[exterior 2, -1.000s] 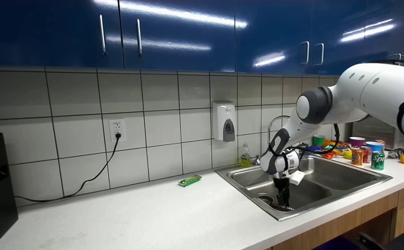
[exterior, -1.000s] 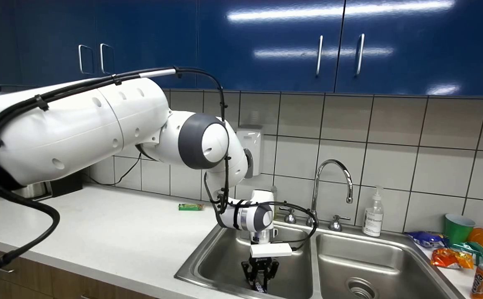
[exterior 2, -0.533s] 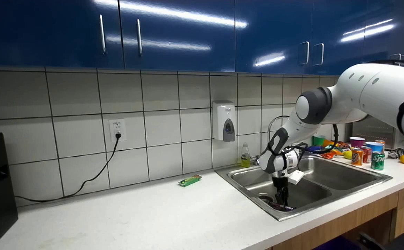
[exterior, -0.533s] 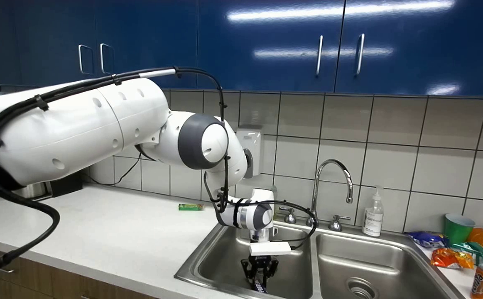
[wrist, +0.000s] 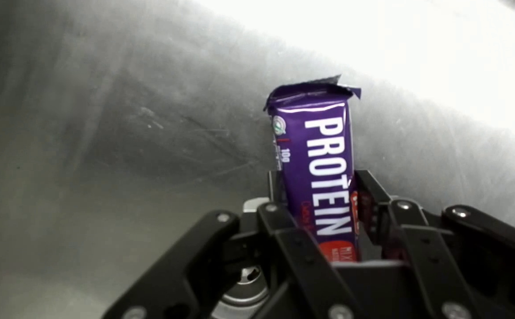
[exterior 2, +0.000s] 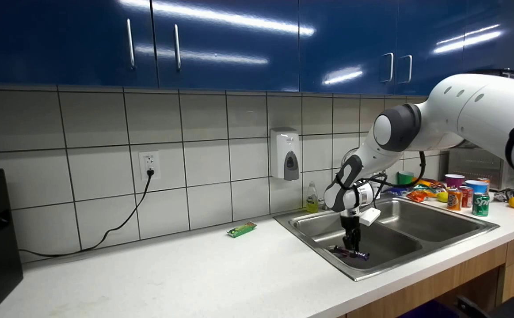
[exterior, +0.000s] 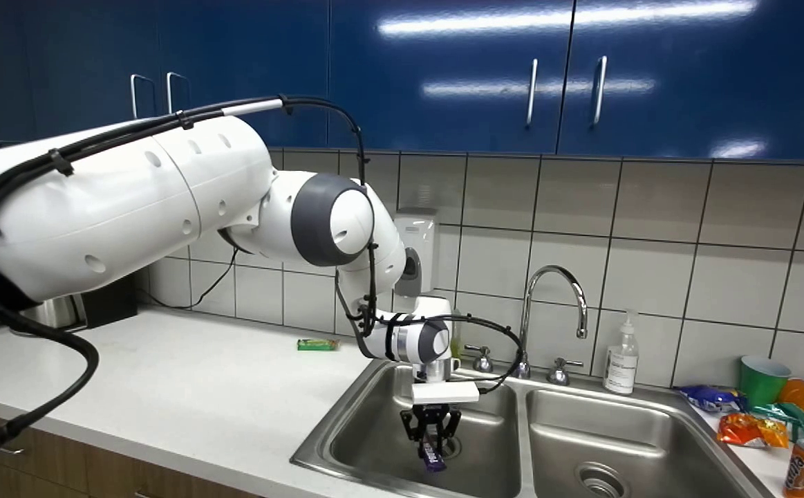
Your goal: Take the purple packet out of the sink and place it on the countertop.
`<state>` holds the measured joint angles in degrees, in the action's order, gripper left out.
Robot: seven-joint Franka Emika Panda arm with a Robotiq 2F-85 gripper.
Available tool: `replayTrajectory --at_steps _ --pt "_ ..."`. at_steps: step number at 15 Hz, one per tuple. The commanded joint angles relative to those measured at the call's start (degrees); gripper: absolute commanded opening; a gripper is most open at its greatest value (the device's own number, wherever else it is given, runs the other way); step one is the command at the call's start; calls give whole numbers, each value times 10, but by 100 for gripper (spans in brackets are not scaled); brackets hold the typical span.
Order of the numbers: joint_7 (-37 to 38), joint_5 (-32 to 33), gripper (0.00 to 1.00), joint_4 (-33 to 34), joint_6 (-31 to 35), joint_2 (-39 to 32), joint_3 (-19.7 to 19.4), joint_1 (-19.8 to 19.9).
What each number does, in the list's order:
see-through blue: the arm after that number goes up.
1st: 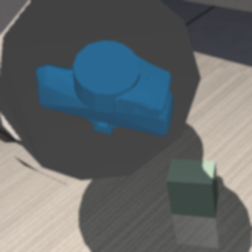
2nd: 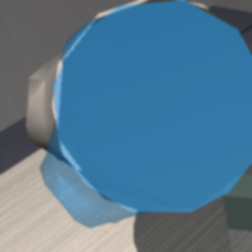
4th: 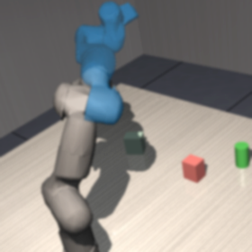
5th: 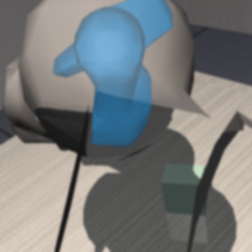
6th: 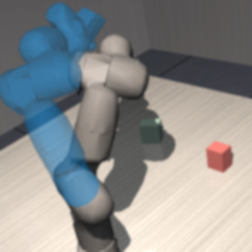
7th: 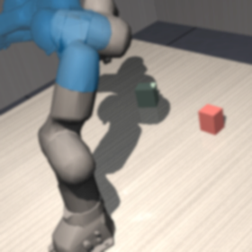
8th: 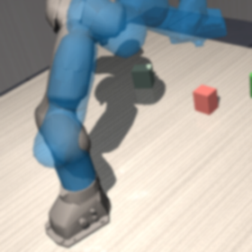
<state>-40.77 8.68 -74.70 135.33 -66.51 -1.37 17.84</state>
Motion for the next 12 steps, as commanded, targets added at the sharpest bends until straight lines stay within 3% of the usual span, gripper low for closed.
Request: replayTrajectory --at_steps 1,12 --pt "26 2 17 -44 12 41 -7 -10" --pt "68 8 17 -186 83 145 -11 -15"
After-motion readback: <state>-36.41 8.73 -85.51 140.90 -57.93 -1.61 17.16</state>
